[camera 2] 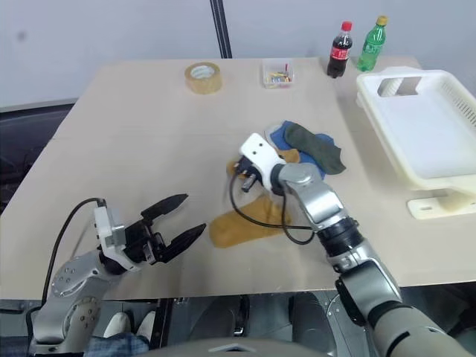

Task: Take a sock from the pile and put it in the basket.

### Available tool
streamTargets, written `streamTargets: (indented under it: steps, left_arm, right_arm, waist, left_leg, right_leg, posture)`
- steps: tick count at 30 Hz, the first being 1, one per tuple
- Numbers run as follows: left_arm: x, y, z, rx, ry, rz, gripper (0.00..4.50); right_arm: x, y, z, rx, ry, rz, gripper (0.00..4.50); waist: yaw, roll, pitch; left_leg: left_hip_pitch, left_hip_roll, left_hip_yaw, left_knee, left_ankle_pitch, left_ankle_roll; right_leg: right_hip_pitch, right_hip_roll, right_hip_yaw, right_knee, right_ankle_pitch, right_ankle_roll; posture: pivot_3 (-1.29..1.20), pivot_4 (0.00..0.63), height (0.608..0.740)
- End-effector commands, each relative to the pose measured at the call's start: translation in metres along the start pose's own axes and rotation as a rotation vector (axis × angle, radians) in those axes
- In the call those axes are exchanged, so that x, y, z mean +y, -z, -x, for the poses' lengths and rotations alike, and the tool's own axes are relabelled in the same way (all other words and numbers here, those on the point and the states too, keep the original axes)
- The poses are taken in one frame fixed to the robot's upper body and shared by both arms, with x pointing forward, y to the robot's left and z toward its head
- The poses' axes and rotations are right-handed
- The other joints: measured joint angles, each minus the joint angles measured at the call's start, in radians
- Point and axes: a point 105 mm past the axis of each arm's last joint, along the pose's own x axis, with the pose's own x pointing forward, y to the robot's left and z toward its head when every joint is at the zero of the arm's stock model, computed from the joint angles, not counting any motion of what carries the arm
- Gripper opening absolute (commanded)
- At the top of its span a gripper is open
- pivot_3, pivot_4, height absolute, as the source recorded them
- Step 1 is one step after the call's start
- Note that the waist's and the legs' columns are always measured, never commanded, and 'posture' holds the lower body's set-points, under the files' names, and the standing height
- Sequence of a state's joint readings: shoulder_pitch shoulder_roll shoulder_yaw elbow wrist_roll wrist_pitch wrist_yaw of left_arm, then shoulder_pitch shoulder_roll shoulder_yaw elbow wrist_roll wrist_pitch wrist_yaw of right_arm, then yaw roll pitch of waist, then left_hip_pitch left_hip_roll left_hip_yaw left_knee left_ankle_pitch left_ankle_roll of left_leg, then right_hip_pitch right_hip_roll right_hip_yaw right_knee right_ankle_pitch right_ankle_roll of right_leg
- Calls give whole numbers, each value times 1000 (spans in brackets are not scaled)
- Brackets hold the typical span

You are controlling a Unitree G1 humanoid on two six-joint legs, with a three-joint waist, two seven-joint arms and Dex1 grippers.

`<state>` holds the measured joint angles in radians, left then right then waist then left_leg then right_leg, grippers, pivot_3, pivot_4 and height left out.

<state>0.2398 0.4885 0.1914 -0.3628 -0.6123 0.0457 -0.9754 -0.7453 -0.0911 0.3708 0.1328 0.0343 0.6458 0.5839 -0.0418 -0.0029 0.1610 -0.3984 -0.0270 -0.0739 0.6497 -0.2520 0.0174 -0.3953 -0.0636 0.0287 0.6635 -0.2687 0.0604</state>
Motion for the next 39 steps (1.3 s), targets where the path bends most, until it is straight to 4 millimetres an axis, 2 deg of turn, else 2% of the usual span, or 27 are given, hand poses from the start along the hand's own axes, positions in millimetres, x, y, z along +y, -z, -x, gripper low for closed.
streamTargets:
  steps: [1, 4, 7, 8, 12, 14, 17, 19, 23, 26, 29, 30, 32, 33, 36, 39]
  left_arm:
    - [1, -8, 4, -14, -10, -44, 4500]
    - [1, -8, 6, -14, -18, -44, 4500]
    - [2, -7, 7, -13, -29, -40, 4500]
    - [3, -7, 7, -12, -34, -38, 4500]
    - [11, -5, 5, 6, -76, -38, 4500]
    - [22, -2, 3, 29, -127, -42, 4500]
    - [35, 8, 1, 102, -171, -51, 4500]
    - [38, 13, 0, 141, -168, -51, 4500]
    - [47, 16, 4, 159, -172, -46, 4500]
    - [53, 21, 10, 179, -183, -43, 4500]
    - [72, 25, 15, 169, -274, 19, 4500]
    - [81, 28, 16, 171, -324, 69, 4500]
    - [95, 37, 13, 219, -401, 163, 4500]
    - [97, 41, 11, 245, -412, 193, 4500]
    - [102, 50, 4, 328, -426, 283, 4500]
    - [98, 60, -2, 431, -400, 329, 4500]
  right_arm:
    - [25, -29, -19, -44, -49, 22, 363]
    - [38, -44, -21, -87, -95, -23, 1298]
    - [34, -54, -15, -132, -83, -81, 2830]
    - [28, -55, -10, -138, -74, -84, 3211]
    - [0, -50, 16, -140, -14, -98, 3211]
    - [-17, -38, 29, -108, 44, -107, 3211]
    - [-34, -7, 43, -21, 110, -163, 3211]
    - [-35, 9, 45, 14, 120, -247, 3211]
    - [-22, 29, 41, 57, 80, -403, 3211]
    - [-14, 34, 37, 73, 49, -476, 3211]
    - [-6, 32, 34, 61, 13, -533, 3211]
    - [-6, 32, 33, 62, 11, -530, 2708]
    - [-7, 33, 32, 68, 21, -518, 2024]
    - [-7, 34, 32, 70, 22, -510, 1428]
    - [-10, 36, 32, 77, 35, -485, 72]
    - [-11, 38, 31, 78, 42, -474, 72]
  waist:
    - [-1, 0, 0]
    - [3, 0, 0]
    - [8, 0, 0]
    - [9, 0, 0]
    - [10, 0, 0]
    - [9, 0, 0]
    - [7, 0, 0]
    - [-1, 0, 0]
    - [-6, 0, 0]
    - [-3, 0, 0]
    - [2, 0, 0]
    - [6, 0, 0]
    - [8, 0, 0]
    - [7, 0, 0]
    - [3, 0, 0]
    - [1, 0, 0]
  left_leg:
    - [0, 0, 0, 0, 0, 0]
    - [0, 0, 0, -1, 0, 0]
    - [-1, -3, -2, -1, 0, 0]
    - [-1, -3, -2, -1, 0, 0]
    - [-1, -3, -3, -1, 0, 0]
    - [-1, -3, -3, -1, 0, 0]
    - [-1, -3, -3, -1, 0, 0]
    - [-1, -3, -2, -1, 0, 0]
    - [-1, -1, 0, -2, 0, 0]
    - [0, -1, 0, -2, 0, 0]
    - [0, -2, 0, -2, 0, 0]
    - [0, -2, -1, -1, 0, 0]
    - [-1, -2, -3, -1, 0, 0]
    - [-1, -2, -3, -1, 0, 0]
    - [-1, -3, -3, 0, 0, 0]
    - [0, -3, -3, 0, 0, -1]
  right_leg:
    - [0, 0, 0, 0, 0, 0]
    - [-2, 0, 0, 0, 0, 0]
    - [-1, -3, -1, -1, 0, 0]
    - [-1, -4, -1, -1, 0, 0]
    - [-1, -4, -2, 0, 0, 0]
    - [-1, -4, -2, -1, 0, 0]
    - [-1, -3, -2, 0, 0, 0]
    - [-1, -2, -2, 0, 0, 0]
    - [-2, 0, 1, 1, 0, 0]
    - [-2, 0, 1, 1, 0, 0]
    - [-2, -1, 0, 0, 0, 0]
    - [-2, -1, -1, 0, 0, 0]
    - [-1, -1, -2, 1, 0, 0]
    - [-1, -1, -2, 1, 0, 0]
    - [-1, -1, -2, 1, 0, 0]
    - [-1, -1, -2, 2, 0, 0]
  posture:
    - [0, 150, 738]
    - [0, 150, 738]
    - [0, 150, 738]
    - [0, 150, 738]
    - [0, 150, 738]
    - [0, 150, 738]
    - [0, 150, 738]
    - [0, 150, 738]
    - [0, 150, 738]
    - [0, 150, 738]
    - [0, 150, 738]
    - [0, 150, 738]
    - [0, 150, 738]
    - [0, 150, 738]
    - [0, 150, 738]
    - [0, 150, 738]
